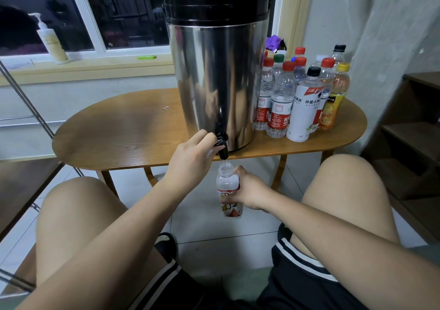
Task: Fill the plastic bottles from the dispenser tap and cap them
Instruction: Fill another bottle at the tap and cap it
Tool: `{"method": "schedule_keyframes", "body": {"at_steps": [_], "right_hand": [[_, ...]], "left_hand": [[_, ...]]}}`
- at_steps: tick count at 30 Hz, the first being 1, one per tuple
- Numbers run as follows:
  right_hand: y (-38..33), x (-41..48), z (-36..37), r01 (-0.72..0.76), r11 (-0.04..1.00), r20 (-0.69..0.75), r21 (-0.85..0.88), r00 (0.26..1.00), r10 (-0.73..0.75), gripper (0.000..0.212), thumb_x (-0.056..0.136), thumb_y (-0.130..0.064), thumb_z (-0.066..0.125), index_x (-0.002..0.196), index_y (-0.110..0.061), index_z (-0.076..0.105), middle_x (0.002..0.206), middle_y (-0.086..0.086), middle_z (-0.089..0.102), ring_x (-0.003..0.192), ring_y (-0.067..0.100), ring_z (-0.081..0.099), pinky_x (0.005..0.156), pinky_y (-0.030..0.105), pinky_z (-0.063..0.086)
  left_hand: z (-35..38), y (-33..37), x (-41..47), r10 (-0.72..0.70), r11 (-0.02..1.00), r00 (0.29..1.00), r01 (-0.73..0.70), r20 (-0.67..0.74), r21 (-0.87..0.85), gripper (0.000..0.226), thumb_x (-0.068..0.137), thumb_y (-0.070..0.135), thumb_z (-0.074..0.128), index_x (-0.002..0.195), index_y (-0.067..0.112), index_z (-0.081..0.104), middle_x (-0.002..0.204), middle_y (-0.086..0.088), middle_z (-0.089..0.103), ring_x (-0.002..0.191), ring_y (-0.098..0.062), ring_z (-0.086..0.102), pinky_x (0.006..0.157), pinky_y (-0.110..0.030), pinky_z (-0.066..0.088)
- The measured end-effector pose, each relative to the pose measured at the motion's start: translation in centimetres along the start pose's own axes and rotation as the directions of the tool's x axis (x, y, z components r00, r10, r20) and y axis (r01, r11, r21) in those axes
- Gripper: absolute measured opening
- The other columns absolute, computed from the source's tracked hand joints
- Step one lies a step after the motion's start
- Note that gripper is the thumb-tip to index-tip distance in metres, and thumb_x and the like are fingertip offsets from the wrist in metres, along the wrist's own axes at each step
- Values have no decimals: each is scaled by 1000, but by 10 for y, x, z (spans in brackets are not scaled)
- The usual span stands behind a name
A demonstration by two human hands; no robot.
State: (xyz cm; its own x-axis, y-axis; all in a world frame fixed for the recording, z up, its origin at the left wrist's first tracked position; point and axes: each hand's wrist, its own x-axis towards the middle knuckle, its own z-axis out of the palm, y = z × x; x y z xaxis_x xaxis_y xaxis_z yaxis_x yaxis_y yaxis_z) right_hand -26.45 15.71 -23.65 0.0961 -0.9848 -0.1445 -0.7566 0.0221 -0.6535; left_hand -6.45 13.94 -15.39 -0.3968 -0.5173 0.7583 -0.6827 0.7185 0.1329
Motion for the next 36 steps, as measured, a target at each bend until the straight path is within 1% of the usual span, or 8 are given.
{"method": "schedule_keyframes", "body": {"at_steps": [6,11,16,21,30,34,36], "right_hand": [[0,0,0,-2,1000,-6,4,1000,2,86,67,-48,99,131,-27,45,118,-4,68,106,21,67,85,37,58],[-1,0,0,1,1000,-6,7,1000,-1,86,69,-48,99,132,-27,45,120,-3,68,107,22,67,89,39,60],[0,-1,-1,5,1000,-1,8,1000,-5,85,71,-46,99,134,-26,45,122,-3,67,110,22,66,89,39,59],[-1,-1,-1,1,1000,-6,0,1000,-1,85,70,-47,99,132,-26,45,121,-2,67,108,22,66,90,41,60],[-1,-1,-1,-4,1000,-5,-3,1000,4,86,69,-48,98,132,-27,44,120,-4,67,106,21,66,79,35,55],[-1,0,-1,-10,1000,-3,-2,1000,10,87,69,-48,98,134,-28,44,123,-3,68,108,22,67,86,38,59],[-2,0,-1,-9,1000,-3,-6,1000,9,87,69,-49,98,135,-27,44,124,-3,67,109,23,67,85,37,59]], "left_hand": [[0,-1,-1,-2,1000,1000,2,0,-3,25,102,14,75,92,4,55,87,-9,53,62,-35,43,45,-44,44],[0,0,-1,7,1000,1000,-7,-4,-3,27,102,14,76,92,7,52,86,-8,51,61,-34,41,44,-43,43],[0,-1,-2,-1,1000,1000,1,-3,-4,24,103,15,73,92,5,55,87,-8,52,63,-35,43,45,-46,45],[0,0,-2,-8,1000,1000,8,1,0,24,103,15,74,92,3,56,86,-8,52,62,-35,43,45,-46,46],[-1,1,-1,-15,1000,1000,15,6,-1,23,101,13,76,92,4,57,87,-9,54,62,-33,43,43,-42,43],[-1,1,-2,-11,1000,1000,11,5,2,25,101,13,76,91,4,55,87,-9,54,61,-33,44,43,-43,43],[0,1,-3,-15,1000,1000,15,7,4,25,102,13,75,91,4,54,87,-8,53,61,-35,44,44,-44,44]]}}
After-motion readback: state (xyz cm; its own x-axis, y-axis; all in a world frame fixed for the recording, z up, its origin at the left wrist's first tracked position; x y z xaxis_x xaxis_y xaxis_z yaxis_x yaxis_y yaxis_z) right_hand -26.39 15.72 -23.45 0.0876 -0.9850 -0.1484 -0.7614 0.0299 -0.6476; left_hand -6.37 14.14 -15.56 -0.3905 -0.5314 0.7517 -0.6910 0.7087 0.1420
